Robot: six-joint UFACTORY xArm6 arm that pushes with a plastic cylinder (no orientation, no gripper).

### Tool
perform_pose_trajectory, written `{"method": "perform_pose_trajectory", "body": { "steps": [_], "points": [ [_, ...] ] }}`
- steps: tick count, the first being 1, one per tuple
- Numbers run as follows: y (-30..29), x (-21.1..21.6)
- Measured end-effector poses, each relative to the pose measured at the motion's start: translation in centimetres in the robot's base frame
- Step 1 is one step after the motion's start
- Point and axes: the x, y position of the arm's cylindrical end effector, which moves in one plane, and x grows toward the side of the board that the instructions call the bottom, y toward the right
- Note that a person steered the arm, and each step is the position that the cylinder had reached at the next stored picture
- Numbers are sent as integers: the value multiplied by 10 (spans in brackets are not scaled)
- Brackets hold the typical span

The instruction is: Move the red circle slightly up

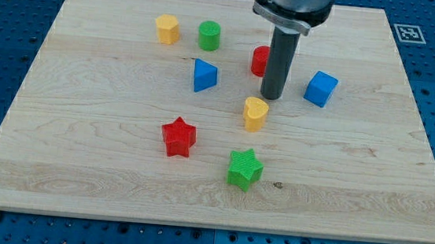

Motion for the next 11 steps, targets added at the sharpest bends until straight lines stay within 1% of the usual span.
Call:
{"method": "perform_pose_trajectory", "body": {
  "steps": [1, 2, 4, 5, 7, 8, 9, 10, 11],
  "points": [
    [-5, 0],
    [-23, -20],
    [-24, -38],
    [-26, -56],
    [-29, -61],
    [-34, -76],
    [-34, -77],
    [-25, -45],
    [-20, -40]
  ]
}}
